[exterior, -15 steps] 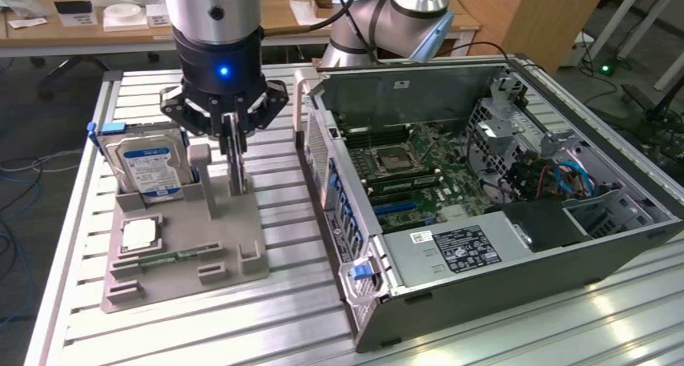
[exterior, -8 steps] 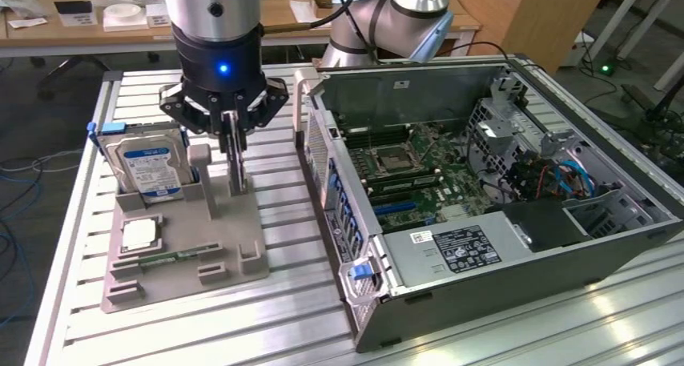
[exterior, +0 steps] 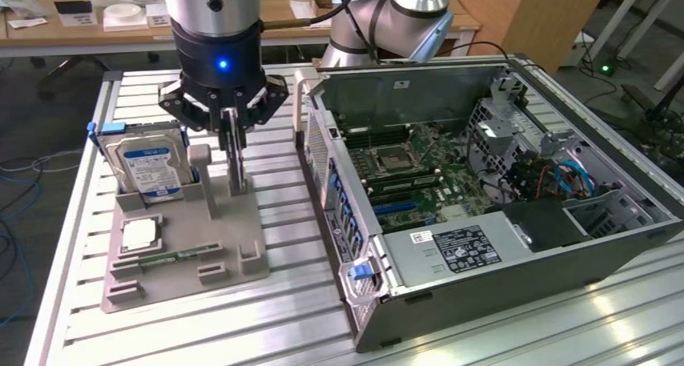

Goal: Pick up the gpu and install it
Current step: 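Pick up the gpu and move the gpu toward the slot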

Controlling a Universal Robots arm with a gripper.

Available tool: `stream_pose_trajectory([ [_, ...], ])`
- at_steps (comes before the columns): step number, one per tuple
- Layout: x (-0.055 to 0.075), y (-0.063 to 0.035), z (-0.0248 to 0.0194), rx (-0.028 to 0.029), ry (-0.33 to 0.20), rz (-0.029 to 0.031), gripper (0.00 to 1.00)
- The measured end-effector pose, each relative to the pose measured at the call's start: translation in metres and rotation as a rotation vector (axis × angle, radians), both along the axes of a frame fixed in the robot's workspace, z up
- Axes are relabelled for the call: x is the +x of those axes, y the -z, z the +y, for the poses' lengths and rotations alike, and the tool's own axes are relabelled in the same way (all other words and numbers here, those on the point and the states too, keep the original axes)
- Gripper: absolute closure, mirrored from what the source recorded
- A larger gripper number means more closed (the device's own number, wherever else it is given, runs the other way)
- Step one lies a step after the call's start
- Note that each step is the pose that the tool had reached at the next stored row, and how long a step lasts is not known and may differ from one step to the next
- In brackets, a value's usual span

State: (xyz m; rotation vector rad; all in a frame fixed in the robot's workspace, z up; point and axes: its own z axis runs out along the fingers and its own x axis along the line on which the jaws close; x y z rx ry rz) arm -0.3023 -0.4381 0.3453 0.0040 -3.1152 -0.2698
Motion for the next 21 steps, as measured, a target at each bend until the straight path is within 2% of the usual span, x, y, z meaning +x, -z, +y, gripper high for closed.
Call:
stream_pose_trajectory([
  [14,0.0,-0.0103,-0.0002,0.0046,0.0,-0.0001,0.72],
  [21,0.0,-0.0154,-0.0002,0.0049,0.0,0.0,0.72],
])
